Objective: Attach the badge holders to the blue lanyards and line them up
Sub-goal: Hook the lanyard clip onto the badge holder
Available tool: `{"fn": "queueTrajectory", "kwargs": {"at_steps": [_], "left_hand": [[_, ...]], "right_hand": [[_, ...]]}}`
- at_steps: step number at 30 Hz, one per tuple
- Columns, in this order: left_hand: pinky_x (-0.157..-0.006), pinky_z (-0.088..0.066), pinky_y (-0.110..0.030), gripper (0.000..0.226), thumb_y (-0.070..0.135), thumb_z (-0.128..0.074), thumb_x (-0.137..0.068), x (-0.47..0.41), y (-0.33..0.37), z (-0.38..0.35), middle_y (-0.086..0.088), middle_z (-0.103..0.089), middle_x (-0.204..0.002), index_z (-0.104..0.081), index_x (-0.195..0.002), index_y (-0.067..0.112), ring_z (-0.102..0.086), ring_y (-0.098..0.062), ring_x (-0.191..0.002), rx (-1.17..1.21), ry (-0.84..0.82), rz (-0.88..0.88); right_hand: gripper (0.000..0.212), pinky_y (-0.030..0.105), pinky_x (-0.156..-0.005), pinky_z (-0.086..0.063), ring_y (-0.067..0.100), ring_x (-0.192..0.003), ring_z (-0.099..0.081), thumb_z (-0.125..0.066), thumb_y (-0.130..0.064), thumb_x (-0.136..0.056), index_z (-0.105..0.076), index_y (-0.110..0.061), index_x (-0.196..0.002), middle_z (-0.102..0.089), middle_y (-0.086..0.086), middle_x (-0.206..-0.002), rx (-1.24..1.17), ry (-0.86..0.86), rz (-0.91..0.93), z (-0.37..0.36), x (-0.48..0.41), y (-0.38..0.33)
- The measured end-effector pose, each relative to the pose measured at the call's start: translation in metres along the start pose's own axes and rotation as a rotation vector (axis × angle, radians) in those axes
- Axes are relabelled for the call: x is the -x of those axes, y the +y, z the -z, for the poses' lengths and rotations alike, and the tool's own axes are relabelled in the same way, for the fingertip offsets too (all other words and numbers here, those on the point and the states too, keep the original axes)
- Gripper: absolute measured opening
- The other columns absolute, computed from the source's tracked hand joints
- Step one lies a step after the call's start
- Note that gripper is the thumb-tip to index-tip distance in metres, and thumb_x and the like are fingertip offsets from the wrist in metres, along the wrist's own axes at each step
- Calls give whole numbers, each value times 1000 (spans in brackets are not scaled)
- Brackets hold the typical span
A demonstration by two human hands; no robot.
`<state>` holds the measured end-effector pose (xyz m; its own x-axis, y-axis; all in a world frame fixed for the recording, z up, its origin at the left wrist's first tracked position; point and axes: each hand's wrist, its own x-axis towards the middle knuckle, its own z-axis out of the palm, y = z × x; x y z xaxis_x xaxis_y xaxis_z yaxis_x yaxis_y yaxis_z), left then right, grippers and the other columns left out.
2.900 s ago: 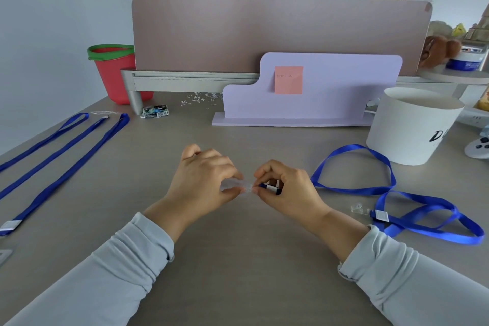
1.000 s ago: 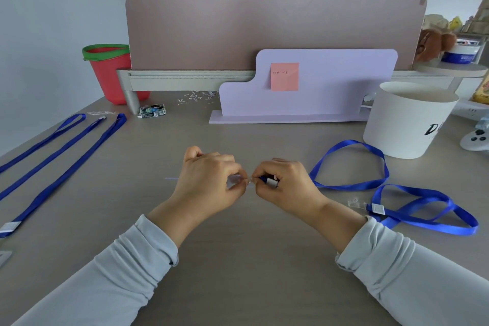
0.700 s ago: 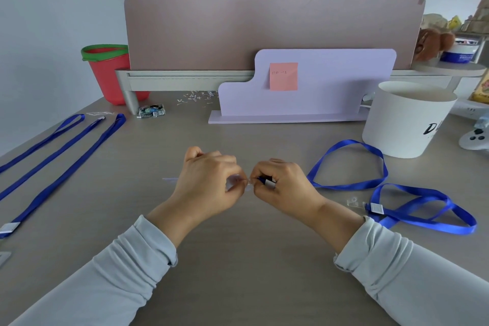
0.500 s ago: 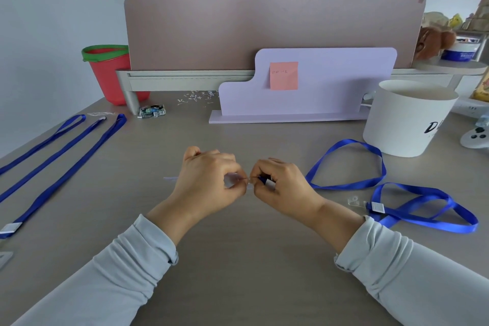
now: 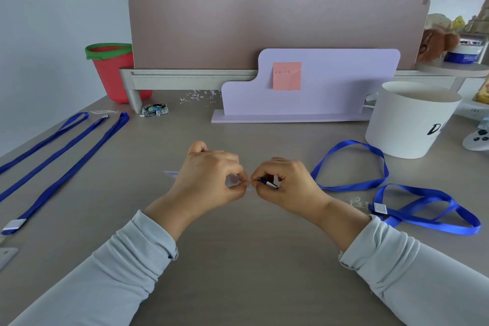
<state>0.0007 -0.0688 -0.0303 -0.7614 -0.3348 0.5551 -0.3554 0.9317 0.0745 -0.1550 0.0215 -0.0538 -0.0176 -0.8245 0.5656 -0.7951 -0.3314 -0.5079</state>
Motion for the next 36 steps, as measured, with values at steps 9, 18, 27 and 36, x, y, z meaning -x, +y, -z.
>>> {"fn": "queueTrajectory", "kwargs": {"at_steps": [9,18,27,36], "left_hand": [[-64,-13,-25,24,43,-47,-76,-1,0,1,12,-58,-61,-69,-71,32,-55,-8,-49,35,47,5],[-63,-19,-29,27,39,-45,-69,-5,13,-2,9,-52,-49,-67,-57,30,-46,-10,-38,-30,80,56],[-62,-20,-29,32,40,-40,-77,-13,24,-8,8,-57,-55,-66,-64,29,-57,-14,-46,-107,87,69],[-83,-29,-29,20,35,-46,-90,-47,77,-27,4,-62,-89,-62,-83,24,-58,-21,-72,-258,-92,160]], "right_hand": [[6,8,-57,-37,-1,-59,-50,-66,-5,-79,-71,-8,-77,-67,-1,-70,-10,89,-57,6,1,-3],[5,22,-58,-45,10,-60,-50,-64,-15,-80,-69,-14,-79,-66,-3,-73,86,102,-99,8,4,-2],[8,28,-61,-44,9,-56,-46,-62,-13,-81,-65,-18,-87,-60,-6,-68,189,99,-349,49,40,5],[38,18,-90,-36,10,-117,-43,-63,-27,-85,-53,-25,-122,-55,-10,-122,343,50,-628,124,102,24]]}}
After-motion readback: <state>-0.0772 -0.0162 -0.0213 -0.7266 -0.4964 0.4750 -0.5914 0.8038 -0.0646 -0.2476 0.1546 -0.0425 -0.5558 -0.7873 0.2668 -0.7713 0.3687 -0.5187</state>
